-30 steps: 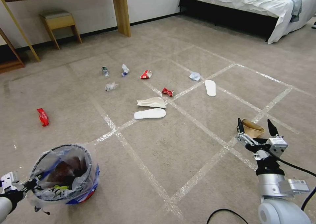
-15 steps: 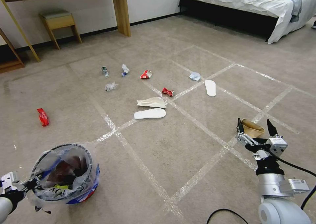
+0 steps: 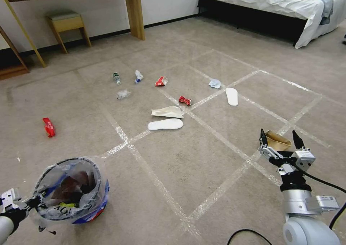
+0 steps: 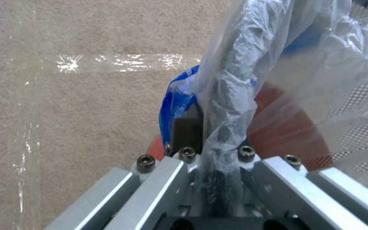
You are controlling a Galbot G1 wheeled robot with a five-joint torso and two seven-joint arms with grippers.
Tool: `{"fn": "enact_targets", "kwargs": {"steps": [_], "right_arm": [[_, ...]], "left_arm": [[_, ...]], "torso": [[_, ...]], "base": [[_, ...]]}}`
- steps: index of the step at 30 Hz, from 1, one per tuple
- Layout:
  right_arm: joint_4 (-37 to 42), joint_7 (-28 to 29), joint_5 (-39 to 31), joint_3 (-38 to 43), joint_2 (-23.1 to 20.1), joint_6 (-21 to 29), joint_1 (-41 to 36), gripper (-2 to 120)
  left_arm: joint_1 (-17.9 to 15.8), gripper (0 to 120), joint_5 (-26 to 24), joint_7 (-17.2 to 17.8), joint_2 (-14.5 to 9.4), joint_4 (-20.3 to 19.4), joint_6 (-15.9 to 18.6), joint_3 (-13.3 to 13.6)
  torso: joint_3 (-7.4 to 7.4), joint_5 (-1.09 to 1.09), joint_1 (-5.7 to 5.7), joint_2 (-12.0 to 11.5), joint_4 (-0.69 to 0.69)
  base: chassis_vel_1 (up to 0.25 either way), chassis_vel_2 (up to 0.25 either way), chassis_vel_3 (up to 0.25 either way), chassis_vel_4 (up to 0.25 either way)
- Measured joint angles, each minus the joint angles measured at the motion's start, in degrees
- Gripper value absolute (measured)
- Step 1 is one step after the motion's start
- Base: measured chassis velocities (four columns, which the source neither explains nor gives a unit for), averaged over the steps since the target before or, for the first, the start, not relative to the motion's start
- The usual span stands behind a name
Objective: Pick up the trash bin and place the garbage on the floor into it.
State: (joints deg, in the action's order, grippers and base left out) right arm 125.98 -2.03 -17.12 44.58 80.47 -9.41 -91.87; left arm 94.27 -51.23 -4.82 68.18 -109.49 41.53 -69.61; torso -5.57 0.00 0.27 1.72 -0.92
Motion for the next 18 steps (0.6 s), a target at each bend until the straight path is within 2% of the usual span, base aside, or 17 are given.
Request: {"fn": "enact_targets", "kwargs": {"steps": [18], "right_arm": [[0.03,0.01,0.43,-0.29,0.18,0.05,0.18,100]], "left_arm": [[-0.17,1,0.09,-0.18,-0.39,0.73,-0.15,0.04]], "torso": [[0.0,0.0,0.0,0.0,0.0]], "base": [[0.0,0.0,0.0,0.0]]}}
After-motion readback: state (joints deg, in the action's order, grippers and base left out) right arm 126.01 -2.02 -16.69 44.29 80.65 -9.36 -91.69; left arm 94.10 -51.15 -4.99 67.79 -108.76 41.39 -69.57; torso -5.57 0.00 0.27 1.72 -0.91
